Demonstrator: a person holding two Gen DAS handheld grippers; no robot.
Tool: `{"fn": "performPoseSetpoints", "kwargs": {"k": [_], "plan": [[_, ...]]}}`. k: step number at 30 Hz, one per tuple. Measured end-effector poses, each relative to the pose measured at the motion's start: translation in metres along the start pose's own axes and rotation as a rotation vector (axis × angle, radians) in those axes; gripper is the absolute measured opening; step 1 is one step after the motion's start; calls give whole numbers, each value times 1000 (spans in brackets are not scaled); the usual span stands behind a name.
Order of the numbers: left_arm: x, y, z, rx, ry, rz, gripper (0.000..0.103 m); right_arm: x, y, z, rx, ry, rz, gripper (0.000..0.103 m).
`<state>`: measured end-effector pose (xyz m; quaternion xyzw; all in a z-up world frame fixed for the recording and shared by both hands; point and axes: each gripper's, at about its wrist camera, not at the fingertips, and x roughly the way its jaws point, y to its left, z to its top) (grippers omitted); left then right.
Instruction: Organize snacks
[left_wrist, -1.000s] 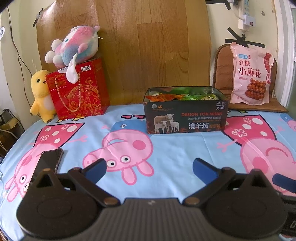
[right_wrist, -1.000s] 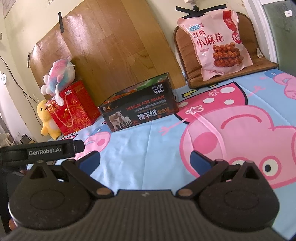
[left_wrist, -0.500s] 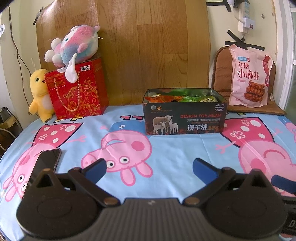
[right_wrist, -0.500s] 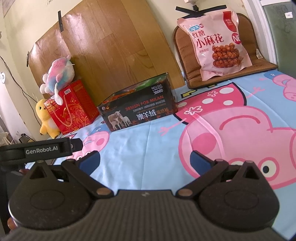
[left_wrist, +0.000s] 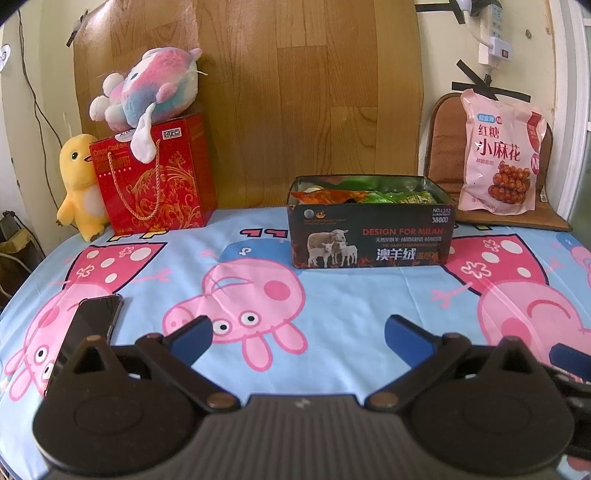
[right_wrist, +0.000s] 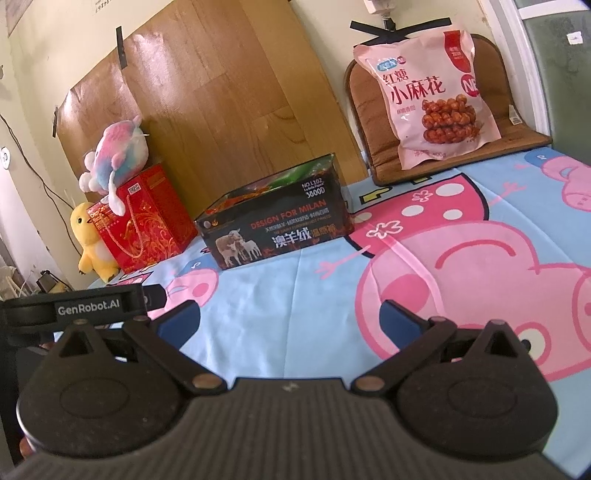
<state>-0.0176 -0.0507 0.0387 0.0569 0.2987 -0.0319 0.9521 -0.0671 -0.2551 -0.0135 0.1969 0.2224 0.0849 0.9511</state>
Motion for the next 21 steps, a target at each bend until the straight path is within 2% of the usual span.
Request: {"fn": "performPoseSetpoints", "kwargs": {"k": [21], "plan": [[3,4,-2,-3,9,17,103,3,1,-4,-13,21,-6,103]]}}
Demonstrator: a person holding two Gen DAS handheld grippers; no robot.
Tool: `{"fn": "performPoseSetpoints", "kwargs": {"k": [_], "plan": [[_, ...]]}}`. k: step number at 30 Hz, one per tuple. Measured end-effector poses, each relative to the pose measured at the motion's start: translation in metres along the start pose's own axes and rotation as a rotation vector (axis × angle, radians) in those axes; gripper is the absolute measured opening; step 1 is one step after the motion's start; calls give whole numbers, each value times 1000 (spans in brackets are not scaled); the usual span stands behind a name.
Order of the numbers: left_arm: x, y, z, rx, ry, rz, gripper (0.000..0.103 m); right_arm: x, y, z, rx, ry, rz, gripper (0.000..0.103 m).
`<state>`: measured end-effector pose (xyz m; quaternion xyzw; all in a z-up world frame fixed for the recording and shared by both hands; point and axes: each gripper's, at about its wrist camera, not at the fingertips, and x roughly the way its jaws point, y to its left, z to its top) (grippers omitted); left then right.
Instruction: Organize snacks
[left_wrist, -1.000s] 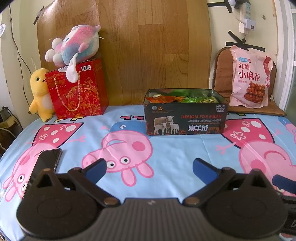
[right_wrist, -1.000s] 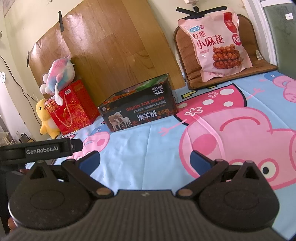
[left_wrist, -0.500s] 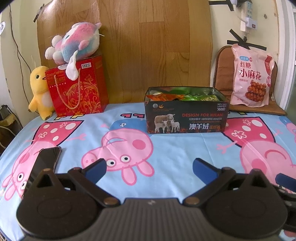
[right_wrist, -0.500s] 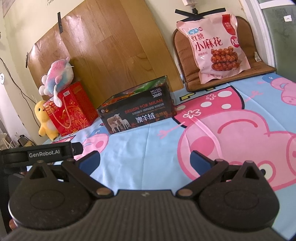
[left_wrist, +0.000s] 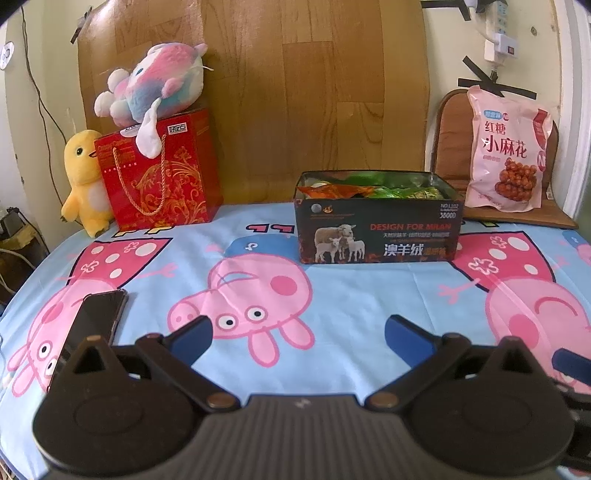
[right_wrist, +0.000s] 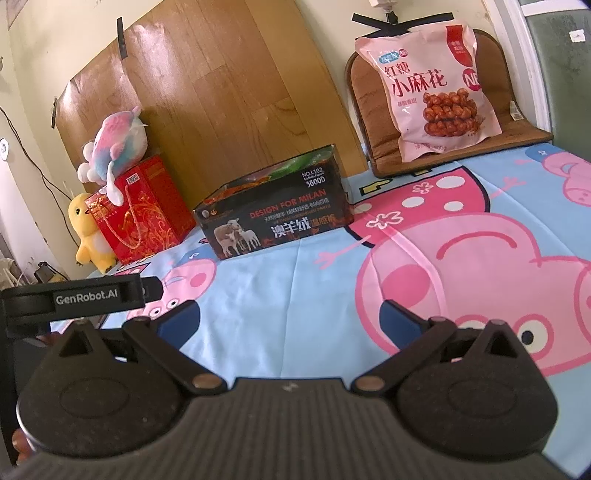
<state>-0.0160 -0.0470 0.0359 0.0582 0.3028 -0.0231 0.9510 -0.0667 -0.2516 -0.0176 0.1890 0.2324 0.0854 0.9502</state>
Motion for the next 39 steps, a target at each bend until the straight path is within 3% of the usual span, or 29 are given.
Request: {"fn": "performPoseSetpoints", "kwargs": {"k": [11,39], "plan": [[-2,-4,-1,17,-11,1,103,-3,3,0,-20,-20,-7,103],[1,-3,-7,8,6,2,103,-2,0,-5,-2,26,-8,103]]}}
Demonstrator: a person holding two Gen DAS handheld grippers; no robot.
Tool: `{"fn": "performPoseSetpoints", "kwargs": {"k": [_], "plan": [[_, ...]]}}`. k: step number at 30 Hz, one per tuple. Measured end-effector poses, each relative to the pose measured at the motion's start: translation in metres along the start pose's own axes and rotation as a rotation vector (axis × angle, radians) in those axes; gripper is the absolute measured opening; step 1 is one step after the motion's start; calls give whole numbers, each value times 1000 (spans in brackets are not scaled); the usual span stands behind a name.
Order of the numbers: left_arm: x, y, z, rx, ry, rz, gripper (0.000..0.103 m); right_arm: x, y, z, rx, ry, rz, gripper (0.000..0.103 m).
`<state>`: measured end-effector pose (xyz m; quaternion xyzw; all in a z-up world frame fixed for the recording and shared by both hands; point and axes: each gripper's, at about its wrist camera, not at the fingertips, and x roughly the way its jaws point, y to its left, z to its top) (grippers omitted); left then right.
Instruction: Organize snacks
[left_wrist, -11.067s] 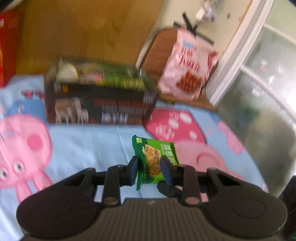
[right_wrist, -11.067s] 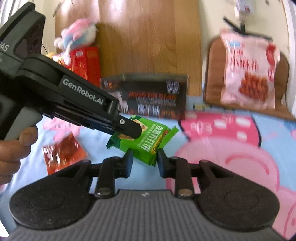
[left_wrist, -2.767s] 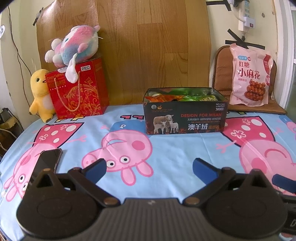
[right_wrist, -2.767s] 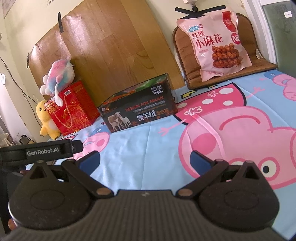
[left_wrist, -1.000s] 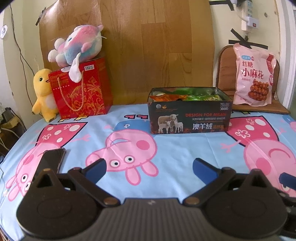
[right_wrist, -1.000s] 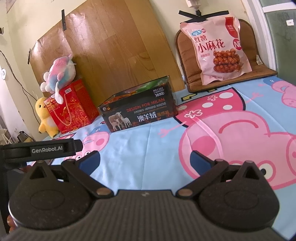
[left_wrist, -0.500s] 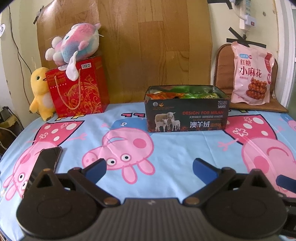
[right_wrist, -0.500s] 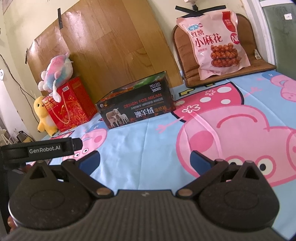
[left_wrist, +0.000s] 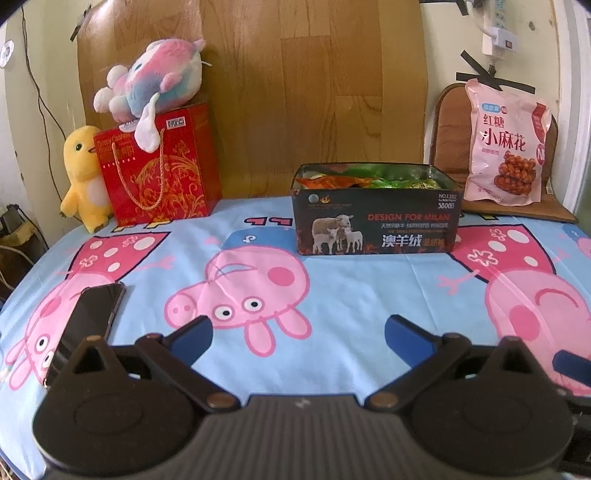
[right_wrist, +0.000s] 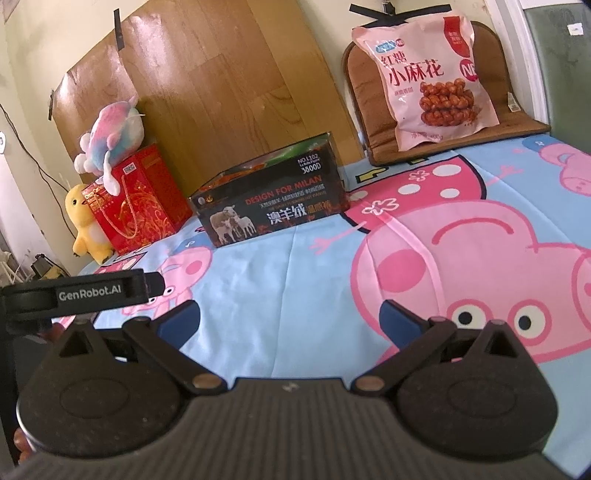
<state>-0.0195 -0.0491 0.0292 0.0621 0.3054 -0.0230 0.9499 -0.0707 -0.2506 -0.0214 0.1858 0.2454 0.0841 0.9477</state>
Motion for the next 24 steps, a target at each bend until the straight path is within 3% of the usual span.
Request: {"fn": "performPoseSetpoints", "kwargs": {"k": [24], "plan": [[4,5,-1,-21,32,-10,103,3,3,-1,-16,8,-5,103]]}}
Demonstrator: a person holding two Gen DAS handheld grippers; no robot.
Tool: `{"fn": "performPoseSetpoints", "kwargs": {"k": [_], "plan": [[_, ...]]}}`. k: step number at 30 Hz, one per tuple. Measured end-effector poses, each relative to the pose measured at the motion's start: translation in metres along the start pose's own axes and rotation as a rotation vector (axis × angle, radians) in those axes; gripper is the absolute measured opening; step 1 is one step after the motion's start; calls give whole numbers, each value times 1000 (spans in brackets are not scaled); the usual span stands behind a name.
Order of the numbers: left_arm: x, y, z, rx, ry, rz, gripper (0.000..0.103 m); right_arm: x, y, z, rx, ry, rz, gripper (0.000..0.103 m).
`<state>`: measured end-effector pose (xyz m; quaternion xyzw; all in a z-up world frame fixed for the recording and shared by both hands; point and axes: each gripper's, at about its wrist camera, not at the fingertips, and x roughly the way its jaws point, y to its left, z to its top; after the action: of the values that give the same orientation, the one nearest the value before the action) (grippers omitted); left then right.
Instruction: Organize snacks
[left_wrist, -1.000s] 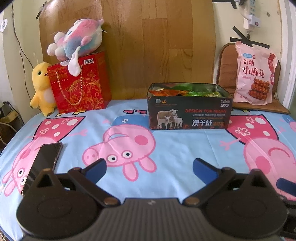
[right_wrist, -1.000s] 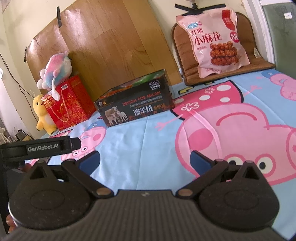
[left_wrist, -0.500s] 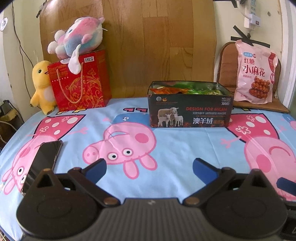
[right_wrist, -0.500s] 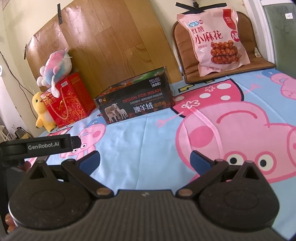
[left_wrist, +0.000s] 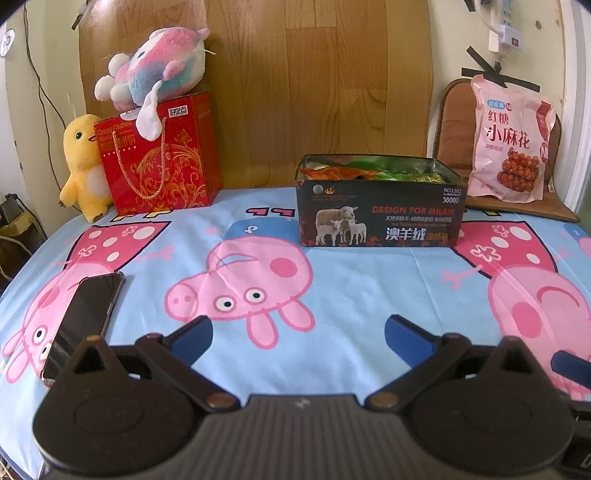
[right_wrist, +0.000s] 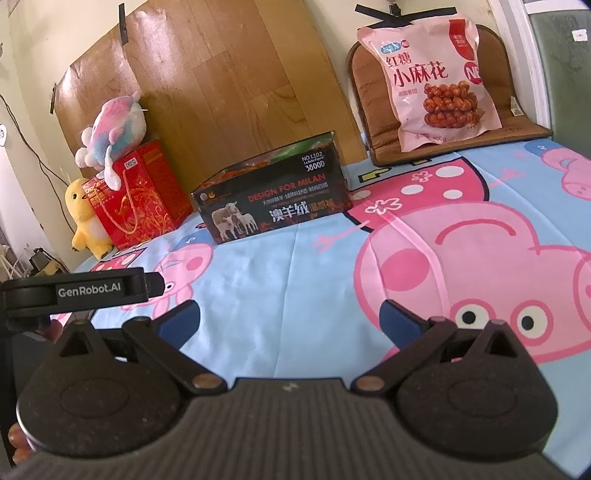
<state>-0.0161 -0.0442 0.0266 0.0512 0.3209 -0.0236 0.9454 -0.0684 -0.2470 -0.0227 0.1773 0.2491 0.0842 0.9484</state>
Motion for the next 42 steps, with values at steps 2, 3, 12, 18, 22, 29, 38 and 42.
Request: {"fn": "performPoseSetpoints", "kwargs": {"k": [2,3,12,18,22,29,38,42], "plan": [[0,0,0,0,2,-2,103,0,0,0,0,-1,1,103],[0,0,0,0,3,-2,103,0,0,0,-1,-1,0,103],[4,-1,-3,4,16,-4,103,3,1,-2,1,14,2,103],[6,-2,-3,8,20,-4,103,5,0,-3,0,17,2,103],[6,-2,-4,8,21,-4,103,5,0,-3,-2,16,2,103],[6,-2,-3,8,20,-4,103,6,1,-4,-6,17,3,103],[5,-2,-4,1,24,-10,103,5,3,-4,-11,15,4,103],[5,-1,-4,-2,26,-12,103,5,3,-4,-11,15,3,103]]}}
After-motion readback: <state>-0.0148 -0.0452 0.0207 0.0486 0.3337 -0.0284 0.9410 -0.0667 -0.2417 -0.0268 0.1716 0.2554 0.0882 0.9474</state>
